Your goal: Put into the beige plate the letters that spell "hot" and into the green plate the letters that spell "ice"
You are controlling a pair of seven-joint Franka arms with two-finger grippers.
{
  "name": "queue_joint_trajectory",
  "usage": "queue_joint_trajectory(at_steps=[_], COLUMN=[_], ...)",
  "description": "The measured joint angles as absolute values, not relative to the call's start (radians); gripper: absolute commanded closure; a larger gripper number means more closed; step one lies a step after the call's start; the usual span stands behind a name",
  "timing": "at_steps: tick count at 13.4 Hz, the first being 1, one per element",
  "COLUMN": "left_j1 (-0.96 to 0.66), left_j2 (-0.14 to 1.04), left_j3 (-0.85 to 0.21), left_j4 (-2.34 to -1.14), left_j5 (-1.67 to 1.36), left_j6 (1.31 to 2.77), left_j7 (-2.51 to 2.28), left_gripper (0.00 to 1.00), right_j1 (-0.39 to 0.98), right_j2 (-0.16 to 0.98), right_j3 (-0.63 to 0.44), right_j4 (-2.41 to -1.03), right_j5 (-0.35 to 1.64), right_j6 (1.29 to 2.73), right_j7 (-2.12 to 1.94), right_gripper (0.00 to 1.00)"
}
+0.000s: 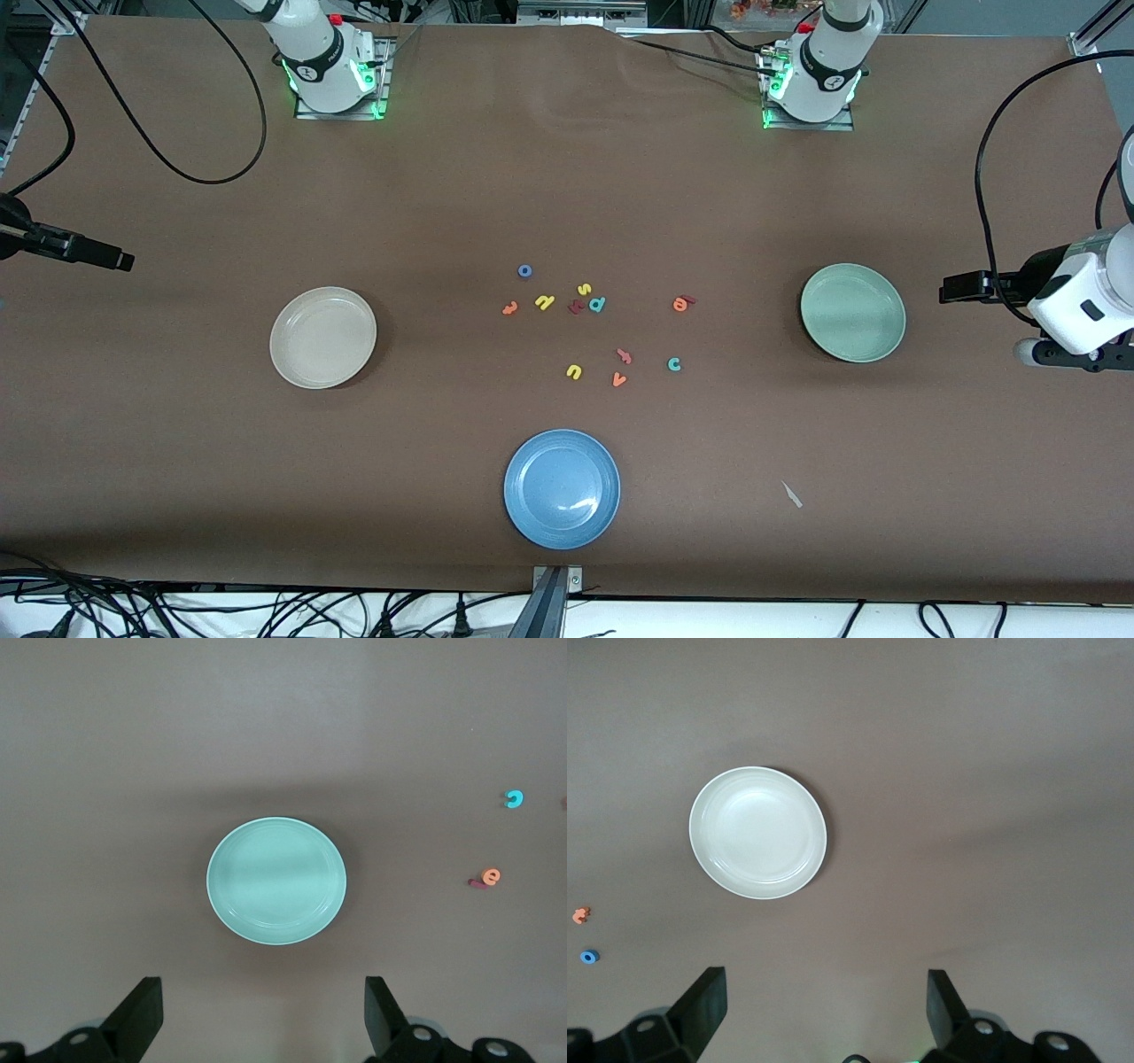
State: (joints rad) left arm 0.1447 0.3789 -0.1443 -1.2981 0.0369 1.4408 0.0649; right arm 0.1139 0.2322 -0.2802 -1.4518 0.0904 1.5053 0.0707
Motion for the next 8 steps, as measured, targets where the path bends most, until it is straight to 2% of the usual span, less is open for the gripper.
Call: queue_joint_trajectory(at_steps=[8], left_j1=[0.145], left_j2=[0.363], left_j3=[-0.146], left_j4=[-1.278], left_j5=[0.037], left_j6=[1.441], left_j7=[0.088], left_gripper=[0.0], right_j1=[0.129], right_j2=[0.237], right_j3=[-0.278], right_j4=[-1.452], right_j5=[0.096], right_j6=[1.505], right_j7=[0.071], right_gripper=[0.0])
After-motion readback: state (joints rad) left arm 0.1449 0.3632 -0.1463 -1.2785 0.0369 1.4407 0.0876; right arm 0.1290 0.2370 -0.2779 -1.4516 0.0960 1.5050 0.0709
